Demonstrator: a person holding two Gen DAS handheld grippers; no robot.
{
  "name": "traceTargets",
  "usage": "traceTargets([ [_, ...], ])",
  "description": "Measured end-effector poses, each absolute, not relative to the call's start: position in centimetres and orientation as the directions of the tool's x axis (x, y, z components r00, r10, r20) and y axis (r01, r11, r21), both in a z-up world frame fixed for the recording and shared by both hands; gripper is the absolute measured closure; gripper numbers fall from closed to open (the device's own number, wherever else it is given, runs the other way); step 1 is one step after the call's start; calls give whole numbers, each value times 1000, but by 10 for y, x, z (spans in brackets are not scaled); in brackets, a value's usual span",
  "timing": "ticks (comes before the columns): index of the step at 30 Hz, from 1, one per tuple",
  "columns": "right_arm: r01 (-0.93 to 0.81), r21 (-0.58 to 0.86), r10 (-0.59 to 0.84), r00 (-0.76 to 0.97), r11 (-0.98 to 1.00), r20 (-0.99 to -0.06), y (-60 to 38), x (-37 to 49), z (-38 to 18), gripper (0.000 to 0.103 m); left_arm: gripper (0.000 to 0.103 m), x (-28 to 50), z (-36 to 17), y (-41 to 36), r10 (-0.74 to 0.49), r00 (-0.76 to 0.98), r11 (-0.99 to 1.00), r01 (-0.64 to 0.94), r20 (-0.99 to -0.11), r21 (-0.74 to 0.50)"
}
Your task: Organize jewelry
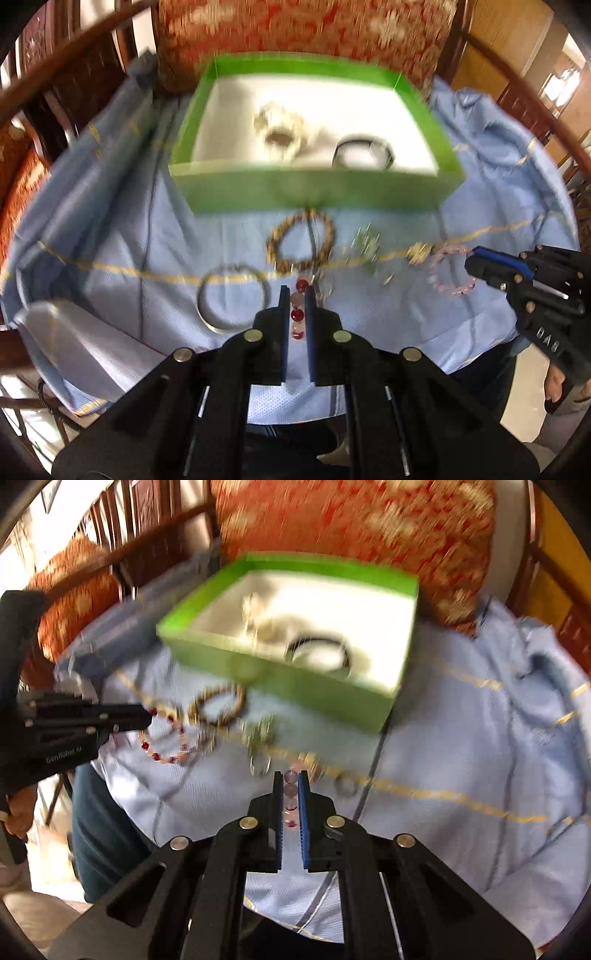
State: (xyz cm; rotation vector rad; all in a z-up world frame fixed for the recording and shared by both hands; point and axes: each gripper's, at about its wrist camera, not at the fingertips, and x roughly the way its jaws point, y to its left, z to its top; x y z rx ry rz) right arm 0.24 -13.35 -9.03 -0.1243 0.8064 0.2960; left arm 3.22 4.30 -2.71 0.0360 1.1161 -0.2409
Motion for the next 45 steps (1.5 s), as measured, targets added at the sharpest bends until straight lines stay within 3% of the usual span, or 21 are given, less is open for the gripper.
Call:
traceTargets([
  [10,-308,10,251,755,951,-606,-135,47,-16,95,95,80,50,38,-187,557,971,231,-809,-66],
  [21,-175,-38,102,721,984,-685,-129,141,-47,95,95,164,-3,46,-98,483,991,128,-870,-40],
  [23,-152,-26,91,712,988,-696,-133,145,-52,92,93,168,-6,43,-90,485,991,126,-870,-32],
  [24,-145,-13,94,706,989,-701,-136,144,-53,82,93,168,-6,43,-81,491,993,119,-868,-26],
  [25,-143,5,106,703,990,-703,-139,141,-53,68,85,166,-6,44,-80,496,993,114,-864,-27],
  [26,-148,33,129,708,988,-694,-144,132,-50,60,75,163,-4,45,-86,499,993,111,-862,-35],
  [27,-154,47,144,716,987,-683,-148,125,-48,56,74,159,-4,46,-94,502,993,109,-860,-44],
  [32,-288,155,315,679,945,-663,-163,71,-46,56,74,114,-2,58,-175,481,983,128,-859,-129],
  [35,-380,150,370,611,913,-700,-156,47,-67,56,72,90,-15,55,-149,456,985,144,-877,-93],
  [40,-407,59,293,541,911,-788,-116,53,-113,56,72,86,-45,44,-97,395,989,141,-913,-44],
  [45,-407,55,289,541,912,-790,-85,75,-137,56,72,89,-66,42,-110,346,990,122,-932,-71],
])
